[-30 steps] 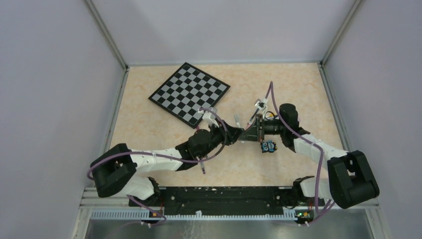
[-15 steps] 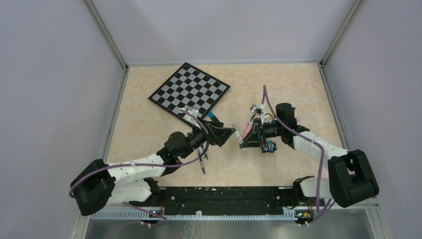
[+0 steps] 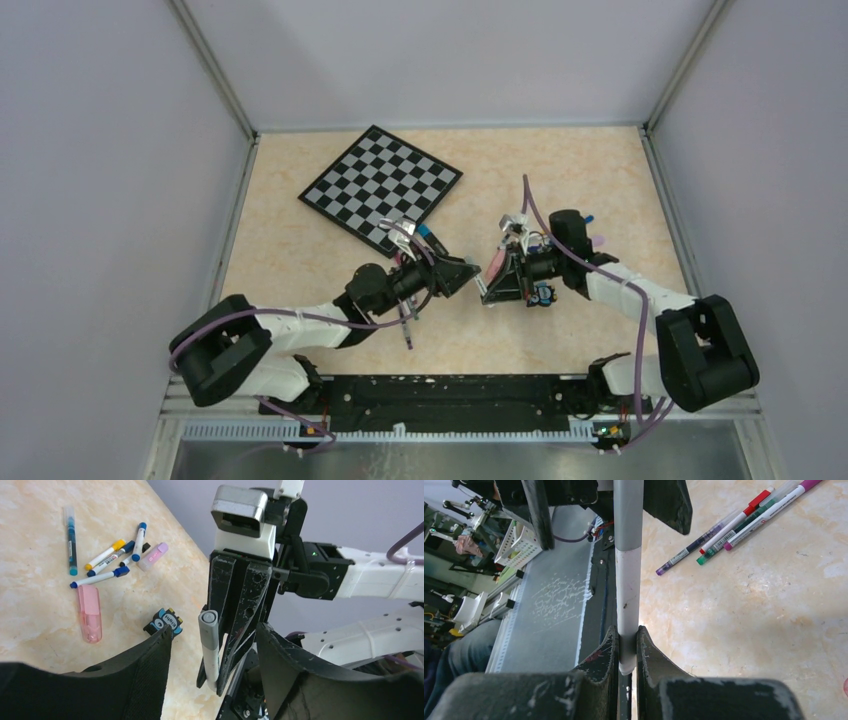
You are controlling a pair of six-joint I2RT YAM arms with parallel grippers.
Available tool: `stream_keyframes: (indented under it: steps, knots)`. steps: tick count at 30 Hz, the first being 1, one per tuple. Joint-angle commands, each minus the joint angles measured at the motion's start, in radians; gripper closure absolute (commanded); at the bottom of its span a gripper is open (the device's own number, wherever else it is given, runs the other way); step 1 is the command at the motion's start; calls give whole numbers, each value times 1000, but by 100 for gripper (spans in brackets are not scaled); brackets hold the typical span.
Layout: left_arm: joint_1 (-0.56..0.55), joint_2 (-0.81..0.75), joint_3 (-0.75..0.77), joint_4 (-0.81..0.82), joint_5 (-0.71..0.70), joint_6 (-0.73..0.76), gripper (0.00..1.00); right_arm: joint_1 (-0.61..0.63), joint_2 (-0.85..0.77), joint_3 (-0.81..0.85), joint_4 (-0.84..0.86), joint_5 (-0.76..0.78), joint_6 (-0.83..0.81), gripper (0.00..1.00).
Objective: Open the pen caps
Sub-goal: Open the pen cap from the pen.
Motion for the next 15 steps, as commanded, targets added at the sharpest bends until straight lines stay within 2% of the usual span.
stream_keyframes:
  steps: [1, 6, 15]
  knots:
    - [4, 54, 32, 136, 47, -30, 39, 16, 9, 55, 12, -33, -38, 100]
    - [4, 89, 41, 168, 52, -45, 57, 20, 13, 58, 3, -33, -44, 100]
    - [4, 85, 43, 164, 27, -41, 60, 25, 20, 63, -12, -31, -55, 100]
